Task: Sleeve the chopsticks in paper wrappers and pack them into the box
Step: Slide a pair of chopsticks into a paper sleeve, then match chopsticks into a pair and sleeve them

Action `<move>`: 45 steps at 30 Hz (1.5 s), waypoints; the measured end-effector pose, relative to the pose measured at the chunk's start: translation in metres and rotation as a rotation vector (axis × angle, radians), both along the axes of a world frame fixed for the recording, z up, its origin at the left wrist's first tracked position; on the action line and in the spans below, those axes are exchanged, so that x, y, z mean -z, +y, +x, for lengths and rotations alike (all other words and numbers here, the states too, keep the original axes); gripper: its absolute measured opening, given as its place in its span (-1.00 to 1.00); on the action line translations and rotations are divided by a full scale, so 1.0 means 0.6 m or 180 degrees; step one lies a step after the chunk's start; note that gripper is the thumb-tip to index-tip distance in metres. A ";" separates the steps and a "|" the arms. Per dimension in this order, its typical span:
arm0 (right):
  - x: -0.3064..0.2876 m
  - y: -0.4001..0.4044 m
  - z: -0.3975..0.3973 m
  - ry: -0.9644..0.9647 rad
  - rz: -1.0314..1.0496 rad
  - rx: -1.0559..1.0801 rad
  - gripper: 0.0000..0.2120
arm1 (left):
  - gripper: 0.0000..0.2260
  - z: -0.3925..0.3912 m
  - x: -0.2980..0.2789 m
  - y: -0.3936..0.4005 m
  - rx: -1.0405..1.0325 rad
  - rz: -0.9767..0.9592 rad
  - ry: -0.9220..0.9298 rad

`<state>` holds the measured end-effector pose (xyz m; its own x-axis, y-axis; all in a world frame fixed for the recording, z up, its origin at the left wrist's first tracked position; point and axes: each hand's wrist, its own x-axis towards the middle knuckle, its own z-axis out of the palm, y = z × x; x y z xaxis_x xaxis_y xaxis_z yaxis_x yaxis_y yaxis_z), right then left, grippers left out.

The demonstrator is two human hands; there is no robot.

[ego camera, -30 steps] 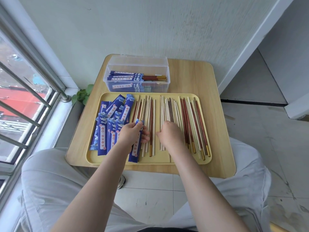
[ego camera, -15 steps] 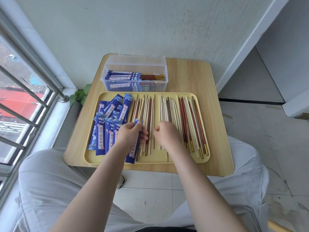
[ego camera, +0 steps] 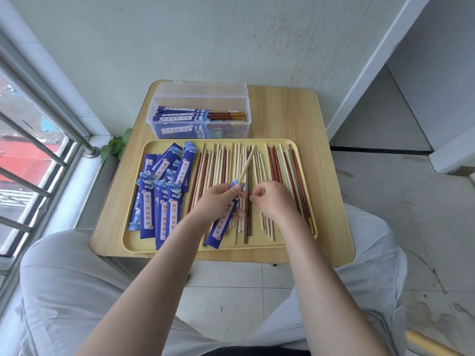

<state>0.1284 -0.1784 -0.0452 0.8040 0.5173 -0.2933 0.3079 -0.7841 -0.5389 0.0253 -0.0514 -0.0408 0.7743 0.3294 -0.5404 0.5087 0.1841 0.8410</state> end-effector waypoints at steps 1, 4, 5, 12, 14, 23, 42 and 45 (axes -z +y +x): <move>0.001 0.000 0.000 0.0006 -0.0002 -0.0013 -0.93 | -0.68 0.001 0.000 0.000 0.0071 0.0061 0.0079; 0.004 -0.004 0.002 -0.0060 0.0014 0.0068 -0.96 | -0.70 0.001 0.000 -0.001 -0.0044 0.0073 0.0139; 0.005 -0.007 0.003 -0.0102 0.0022 0.0124 -0.95 | -0.70 0.001 -0.001 -0.001 -0.0105 0.0059 0.0143; 0.002 -0.013 0.007 -0.0269 -0.0225 0.0132 -0.95 | -0.75 0.000 0.008 0.000 -0.0379 -0.0114 0.0119; 0.001 -0.007 0.002 -0.0141 -0.0108 0.0082 -0.97 | -0.76 0.000 0.008 0.000 -0.0431 -0.0152 0.0101; -0.003 0.000 -0.009 -0.0240 -0.0178 -0.0017 -0.93 | -0.76 -0.002 0.008 0.002 -0.0525 -0.0290 0.0012; -0.001 0.036 -0.033 -0.0368 -0.0665 -0.0104 -0.70 | -0.71 -0.007 0.015 0.012 -0.0864 -0.0148 0.0036; -0.001 0.034 -0.038 -0.0272 -0.0326 -0.0201 -0.76 | -0.71 -0.012 0.013 0.017 -0.0972 -0.0053 0.0061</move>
<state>0.1058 -0.1581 -0.0448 0.7951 0.5384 -0.2792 0.3995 -0.8113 -0.4267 0.0181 -0.0409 -0.0487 0.6303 0.5364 -0.5612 0.4435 0.3446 0.8274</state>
